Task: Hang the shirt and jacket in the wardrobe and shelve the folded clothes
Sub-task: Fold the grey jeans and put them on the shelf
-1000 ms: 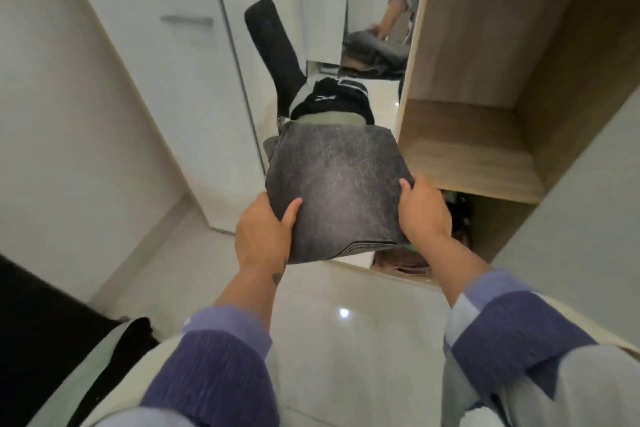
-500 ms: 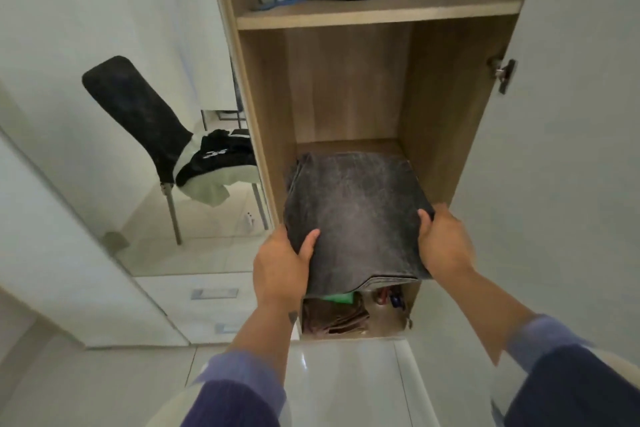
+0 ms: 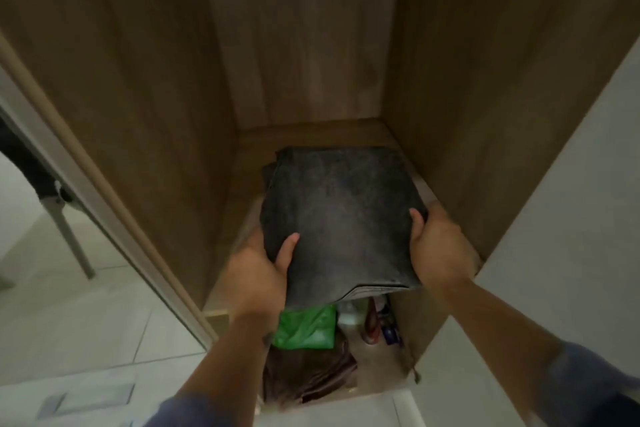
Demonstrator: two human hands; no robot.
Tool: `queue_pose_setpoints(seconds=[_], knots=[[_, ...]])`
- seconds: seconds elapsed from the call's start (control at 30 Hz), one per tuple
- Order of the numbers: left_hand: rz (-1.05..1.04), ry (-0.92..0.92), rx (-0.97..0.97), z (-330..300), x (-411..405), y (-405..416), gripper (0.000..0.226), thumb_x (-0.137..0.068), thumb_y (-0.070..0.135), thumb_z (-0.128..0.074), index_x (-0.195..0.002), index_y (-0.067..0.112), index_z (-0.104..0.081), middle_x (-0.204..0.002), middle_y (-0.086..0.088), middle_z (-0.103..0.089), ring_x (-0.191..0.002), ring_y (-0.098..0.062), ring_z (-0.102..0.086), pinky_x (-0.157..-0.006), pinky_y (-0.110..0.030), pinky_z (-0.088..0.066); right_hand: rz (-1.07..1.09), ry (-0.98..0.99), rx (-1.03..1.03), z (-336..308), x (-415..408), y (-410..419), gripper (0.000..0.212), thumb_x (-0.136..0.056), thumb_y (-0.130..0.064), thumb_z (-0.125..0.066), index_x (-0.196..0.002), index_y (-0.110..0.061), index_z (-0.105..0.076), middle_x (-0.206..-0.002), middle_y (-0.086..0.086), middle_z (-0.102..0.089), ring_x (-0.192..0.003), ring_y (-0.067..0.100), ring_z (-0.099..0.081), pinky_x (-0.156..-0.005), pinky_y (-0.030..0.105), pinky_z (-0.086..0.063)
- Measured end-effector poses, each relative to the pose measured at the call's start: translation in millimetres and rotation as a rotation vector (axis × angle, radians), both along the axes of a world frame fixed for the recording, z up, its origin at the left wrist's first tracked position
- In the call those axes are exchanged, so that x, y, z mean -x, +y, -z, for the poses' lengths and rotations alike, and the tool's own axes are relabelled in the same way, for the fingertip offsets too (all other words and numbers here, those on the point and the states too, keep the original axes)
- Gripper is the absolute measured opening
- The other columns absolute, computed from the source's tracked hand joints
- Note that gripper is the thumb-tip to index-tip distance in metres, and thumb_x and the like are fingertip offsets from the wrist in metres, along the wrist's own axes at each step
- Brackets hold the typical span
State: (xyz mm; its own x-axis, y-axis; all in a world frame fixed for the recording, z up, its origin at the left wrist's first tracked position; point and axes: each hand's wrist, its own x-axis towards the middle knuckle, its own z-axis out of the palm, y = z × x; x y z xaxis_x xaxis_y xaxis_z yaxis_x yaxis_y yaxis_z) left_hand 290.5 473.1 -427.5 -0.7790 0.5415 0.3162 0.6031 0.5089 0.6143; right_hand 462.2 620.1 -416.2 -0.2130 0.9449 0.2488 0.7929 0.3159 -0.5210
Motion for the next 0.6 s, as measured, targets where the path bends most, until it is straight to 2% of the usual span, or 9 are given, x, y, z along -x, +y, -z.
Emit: queue_pose_setpoints(seconds=[0.1, 0.17, 0.23, 0.27, 0.33, 0.4, 0.47, 0.53, 0.6], knots=[[-0.023, -0.005, 0.074, 21, 8, 11, 0.047, -0.087, 0.054, -0.051, -0.103, 0.011, -0.058, -0.090, -0.016, -0.068, -0.082, -0.037, -0.063, -0.060, -0.034, -0.043, 0.012, -0.037, 0.031, 23, 9, 8, 0.035, -0.101, -0.034, -0.031, -0.107, -0.007, -0.051, -0.095, 0.017, -0.065, -0.082, 0.036, -0.061, -0.055, 0.032, -0.030], [-0.073, 0.080, 0.148, 25, 8, 14, 0.056, -0.091, 0.056, -0.043, -0.118, 0.008, -0.051, -0.111, -0.018, -0.063, -0.101, -0.036, -0.059, -0.081, -0.040, -0.045, 0.021, -0.148, -0.067, 28, 15, 11, 0.039, -0.101, -0.035, -0.031, -0.118, -0.007, -0.052, -0.105, 0.017, -0.065, -0.092, 0.036, -0.061, -0.066, 0.037, -0.040], [-0.015, 0.261, 0.197, 21, 8, 17, 0.073, -0.092, 0.059, -0.032, -0.143, 0.006, -0.030, -0.145, -0.016, -0.039, -0.134, -0.031, -0.036, -0.108, -0.044, -0.027, -0.045, -0.314, -0.233, 30, 23, 10, 0.051, -0.099, -0.038, -0.029, -0.133, -0.006, -0.049, -0.124, 0.017, -0.060, -0.112, 0.034, -0.057, -0.093, 0.047, -0.040], [0.076, 0.342, 0.251, 19, 7, 18, 0.077, -0.092, 0.060, -0.025, -0.149, 0.009, -0.019, -0.156, -0.012, -0.022, -0.145, -0.026, -0.020, -0.116, -0.045, -0.013, -0.111, -0.334, -0.289, 29, 27, 6, 0.057, -0.098, -0.041, -0.027, -0.137, -0.005, -0.046, -0.133, 0.017, -0.055, -0.124, 0.033, -0.051, -0.104, 0.051, -0.031], [0.257, 0.437, 0.363, 21, 9, 22, 0.079, -0.091, 0.063, -0.012, -0.151, 0.012, -0.015, -0.159, -0.007, -0.008, -0.148, -0.019, -0.003, -0.117, -0.049, 0.002, -0.267, -0.357, -0.299, 32, 32, -2, 0.066, -0.098, -0.047, -0.014, -0.142, -0.005, -0.039, -0.146, 0.014, -0.043, -0.139, 0.027, -0.036, -0.114, 0.052, -0.016], [0.342, 0.423, 0.478, 22, 12, 24, 0.084, -0.088, 0.066, 0.001, -0.151, 0.014, -0.020, -0.159, -0.005, -0.011, -0.147, -0.017, -0.004, -0.116, -0.051, 0.001, -0.361, -0.413, -0.219, 36, 35, -8, 0.079, -0.094, -0.052, 0.007, -0.146, -0.006, -0.031, -0.153, 0.009, -0.033, -0.144, 0.020, -0.024, -0.118, 0.048, -0.011], [0.355, 0.385, 0.534, 25, 16, 29, 0.091, -0.081, 0.069, 0.014, -0.152, 0.018, -0.009, -0.160, -0.001, 0.000, -0.147, -0.012, 0.005, -0.116, -0.049, 0.007, -0.389, -0.439, -0.167, 41, 36, -2, 0.093, -0.083, -0.055, 0.027, -0.149, -0.010, -0.020, -0.157, 0.003, -0.021, -0.147, 0.014, -0.012, -0.118, 0.043, -0.005], [0.343, 0.351, 0.540, 28, 21, 35, 0.091, -0.077, 0.072, 0.015, -0.152, 0.022, 0.002, -0.160, 0.002, 0.010, -0.145, -0.009, 0.013, -0.116, -0.047, 0.013, -0.394, -0.445, -0.150, 44, 38, 9, 0.097, -0.077, -0.056, 0.034, -0.151, -0.013, -0.013, -0.159, -0.001, -0.013, -0.147, 0.011, -0.005, -0.118, 0.040, -0.002], [0.330, 0.334, 0.545, 29, 26, 44, 0.089, -0.076, 0.071, 0.011, -0.151, 0.023, 0.006, -0.159, 0.004, 0.014, -0.145, -0.008, 0.014, -0.116, -0.046, 0.014, -0.394, -0.432, -0.153, 46, 45, 19, 0.092, -0.080, -0.056, 0.028, -0.151, -0.014, -0.013, -0.160, -0.001, -0.012, -0.147, 0.010, -0.005, -0.117, 0.038, 0.000]])
